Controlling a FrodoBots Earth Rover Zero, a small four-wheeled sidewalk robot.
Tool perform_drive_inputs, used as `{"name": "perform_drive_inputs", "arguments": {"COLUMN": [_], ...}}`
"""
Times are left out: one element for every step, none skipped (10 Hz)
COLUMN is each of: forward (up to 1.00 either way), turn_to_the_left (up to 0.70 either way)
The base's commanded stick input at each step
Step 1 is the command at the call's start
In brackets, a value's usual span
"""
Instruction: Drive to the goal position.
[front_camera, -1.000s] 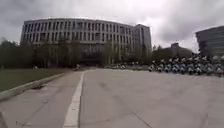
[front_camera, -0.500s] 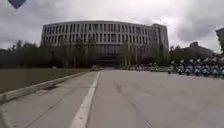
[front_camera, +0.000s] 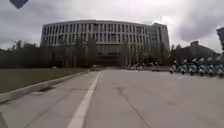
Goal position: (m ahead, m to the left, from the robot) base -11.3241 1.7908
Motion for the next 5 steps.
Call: {"name": "perform_drive_inputs", "arguments": {"forward": [0.70, 0.70, 0.70, 0.70, 0.70], "turn_to_the_left": [0.00, 0.00, 0.00, 0.00, 0.00]}}
